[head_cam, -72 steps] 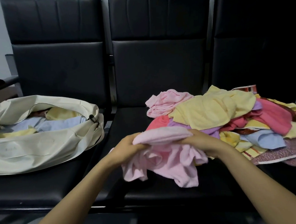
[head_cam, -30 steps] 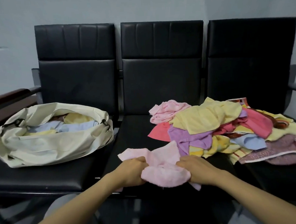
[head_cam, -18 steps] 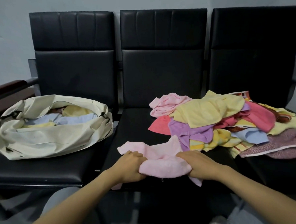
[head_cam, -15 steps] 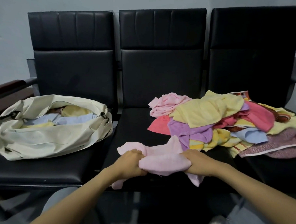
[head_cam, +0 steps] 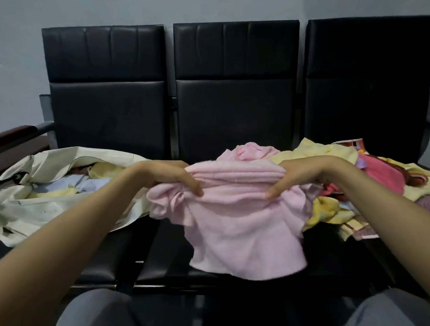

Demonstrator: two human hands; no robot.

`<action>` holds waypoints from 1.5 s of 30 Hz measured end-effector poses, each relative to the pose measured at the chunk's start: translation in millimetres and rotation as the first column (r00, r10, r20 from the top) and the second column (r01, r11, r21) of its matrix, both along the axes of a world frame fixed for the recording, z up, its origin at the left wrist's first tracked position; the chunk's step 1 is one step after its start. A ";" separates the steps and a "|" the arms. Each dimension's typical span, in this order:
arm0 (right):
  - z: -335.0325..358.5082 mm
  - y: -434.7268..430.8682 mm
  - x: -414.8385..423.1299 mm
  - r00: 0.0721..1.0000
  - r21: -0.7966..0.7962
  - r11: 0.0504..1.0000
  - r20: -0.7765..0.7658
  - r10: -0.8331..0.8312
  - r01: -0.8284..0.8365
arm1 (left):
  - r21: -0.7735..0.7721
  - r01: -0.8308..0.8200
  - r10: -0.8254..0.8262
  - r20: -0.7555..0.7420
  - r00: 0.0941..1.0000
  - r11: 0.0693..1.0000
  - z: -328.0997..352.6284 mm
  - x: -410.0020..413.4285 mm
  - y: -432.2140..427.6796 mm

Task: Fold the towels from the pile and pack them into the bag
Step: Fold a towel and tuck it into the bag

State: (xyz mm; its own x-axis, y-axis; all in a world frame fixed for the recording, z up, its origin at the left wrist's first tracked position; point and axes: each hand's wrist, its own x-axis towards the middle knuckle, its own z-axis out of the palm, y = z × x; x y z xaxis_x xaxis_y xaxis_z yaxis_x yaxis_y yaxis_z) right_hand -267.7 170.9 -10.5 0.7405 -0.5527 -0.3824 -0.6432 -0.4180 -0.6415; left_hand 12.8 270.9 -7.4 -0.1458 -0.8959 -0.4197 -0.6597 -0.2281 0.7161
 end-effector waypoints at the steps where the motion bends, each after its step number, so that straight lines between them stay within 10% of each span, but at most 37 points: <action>1: 0.3 -3.3 2.1 0.995 -0.047 0.999 -0.103 -0.014 0.009 | 0.013 0.000 -0.001 0.080 0.997 1.000 0.4 0.9 -5.4; 6: -10.4 -33.9 33.9 0.966 -0.596 0.794 -0.119 -0.230 0.116 | -0.395 -0.015 0.215 0.466 0.858 0.918 -13.0 1.1 -48.1; 10: -13.4 -56.3 50.3 0.911 -0.827 0.407 0.275 -0.307 0.387 | -0.845 -0.003 0.528 0.332 0.782 0.534 -15.9 4.8 -70.5; 13: -24.0 -60.1 54.3 0.926 -0.911 0.237 0.276 -0.257 0.338 | -0.912 0.109 0.558 0.333 0.760 0.396 -35.0 10.6 -70.8; 20: -90.0 -41.7 49.7 0.966 -0.849 0.523 -0.198 -0.169 -0.082 | -0.409 -0.228 0.426 0.501 0.754 0.884 -109.5 0.7 -55.1; 23: -105.8 -21.6 41.8 0.933 -0.510 0.830 -0.359 0.031 -0.224 | -0.118 0.015 0.051 0.535 0.843 0.993 -132.9 4.9 -36.8; 26: -118.6 -13.7 34.8 0.925 -0.270 0.938 -0.365 0.109 -0.217 | 0.058 0.063 -0.085 0.582 0.808 0.996 -139.7 9.2 -24.9; 34: -116.4 -27.6 25.0 1.000 -0.302 0.953 -0.003 -0.024 0.022 | -0.407 -0.060 0.144 0.179 0.973 0.911 -140.0 9.2 -30.5; 45: -125.5 -43.4 31.0 0.977 -0.261 0.960 0.208 -0.044 0.099 | -0.325 -0.091 0.137 0.123 0.983 0.942 -150.2 -15.4 -49.0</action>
